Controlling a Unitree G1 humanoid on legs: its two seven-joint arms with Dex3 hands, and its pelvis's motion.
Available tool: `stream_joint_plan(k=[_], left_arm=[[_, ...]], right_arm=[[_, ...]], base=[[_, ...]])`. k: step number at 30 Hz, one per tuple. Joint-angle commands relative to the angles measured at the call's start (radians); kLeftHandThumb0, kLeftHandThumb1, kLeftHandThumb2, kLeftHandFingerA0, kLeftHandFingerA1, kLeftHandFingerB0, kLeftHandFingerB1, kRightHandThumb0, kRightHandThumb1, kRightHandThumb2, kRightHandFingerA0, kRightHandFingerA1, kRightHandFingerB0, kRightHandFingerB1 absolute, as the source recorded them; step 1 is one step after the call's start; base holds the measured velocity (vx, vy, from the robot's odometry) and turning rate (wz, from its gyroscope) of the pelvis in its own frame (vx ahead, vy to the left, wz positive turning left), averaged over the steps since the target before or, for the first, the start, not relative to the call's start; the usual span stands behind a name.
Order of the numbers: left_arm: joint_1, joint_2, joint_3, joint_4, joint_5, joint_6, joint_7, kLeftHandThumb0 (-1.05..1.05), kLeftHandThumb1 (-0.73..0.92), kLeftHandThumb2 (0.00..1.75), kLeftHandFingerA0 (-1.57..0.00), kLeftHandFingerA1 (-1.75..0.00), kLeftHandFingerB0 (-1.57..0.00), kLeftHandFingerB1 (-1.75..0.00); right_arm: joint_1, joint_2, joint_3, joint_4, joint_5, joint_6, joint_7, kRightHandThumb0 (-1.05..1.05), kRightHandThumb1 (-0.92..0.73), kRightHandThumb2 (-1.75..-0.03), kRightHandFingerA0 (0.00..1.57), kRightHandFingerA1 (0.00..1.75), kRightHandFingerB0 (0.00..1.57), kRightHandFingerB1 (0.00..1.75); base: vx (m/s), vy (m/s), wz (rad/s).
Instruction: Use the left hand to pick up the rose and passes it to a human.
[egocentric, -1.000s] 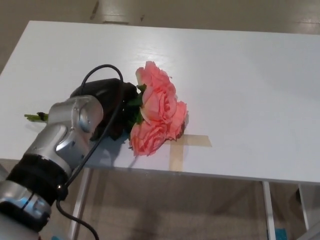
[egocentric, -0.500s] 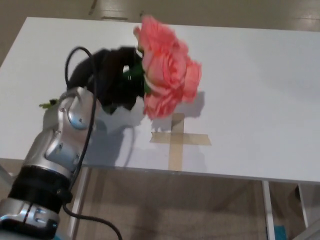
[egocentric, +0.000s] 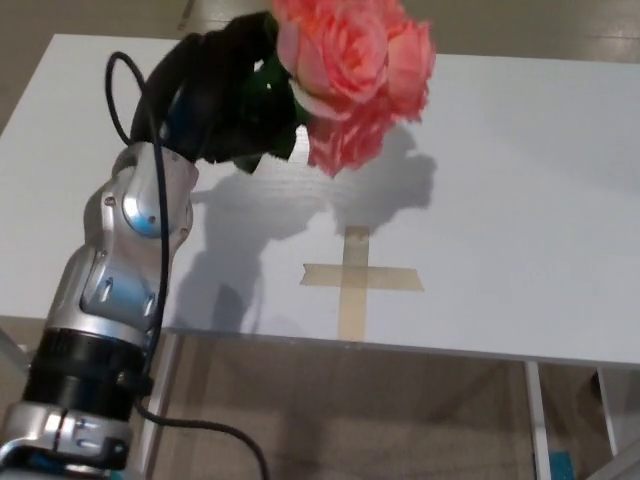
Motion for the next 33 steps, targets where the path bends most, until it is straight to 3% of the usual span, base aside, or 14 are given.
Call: stream_joint_plan(k=[1,4,8,15,25,33], left_arm=[[-0.021,-0.073,0.091,-0.073,-0.216,0.103,-0.066,-0.16,0.86,0.66,-0.93,-1.28,-0.8,-0.88],[-0.047,-0.145,0.205,-0.055,-0.386,0.228,-0.09,-0.17,0.87,0.66,-0.92,-1.29,-0.82,-0.84],[-0.083,-0.227,0.346,-0.064,-0.541,0.426,-0.039,-0.18,0.81,0.67,-0.88,-1.43,-0.85,-0.84],[-0.113,-0.216,0.41,0.049,-0.545,0.399,-0.069,-0.14,0.83,0.65,-0.91,-1.54,-0.85,-0.85],[-0.094,-0.216,0.395,0.017,-0.533,0.424,-0.085,-0.14,0.83,0.64,-0.9,-1.55,-0.82,-0.9],[-0.087,-0.198,0.37,0.002,-0.563,0.454,-0.079,-0.14,0.82,0.65,-0.9,-1.53,-0.84,-0.84]], right_arm=[[0.012,-0.01,0.005,0.004,-0.013,0.015,0.009,-0.36,-0.71,-0.61,0.62,0.43,0.47,0.37],[0.015,-0.009,0.007,0.003,-0.015,0.015,0.012,-0.36,-0.71,-0.61,0.62,0.43,0.47,0.37],[0.021,-0.009,0.006,0.003,-0.013,0.013,0.018,-0.36,-0.71,-0.61,0.61,0.43,0.47,0.37],[0.011,-0.009,-0.003,0.004,-0.005,0.016,0.02,-0.36,-0.71,-0.61,0.61,0.43,0.47,0.37],[0.007,-0.007,0.004,0.001,-0.013,0.017,0.007,-0.36,-0.71,-0.61,0.61,0.43,0.47,0.37],[0.009,-0.005,0.005,0.001,-0.017,0.017,0.006,-0.36,-0.71,-0.61,0.61,0.43,0.47,0.37]], base=[[0.0,0.0,0.0],[0.0,0.0,0.0],[0.0,0.0,0.0],[0.0,0.0,0.0],[0.0,0.0,0.0],[0.0,0.0,0.0]])
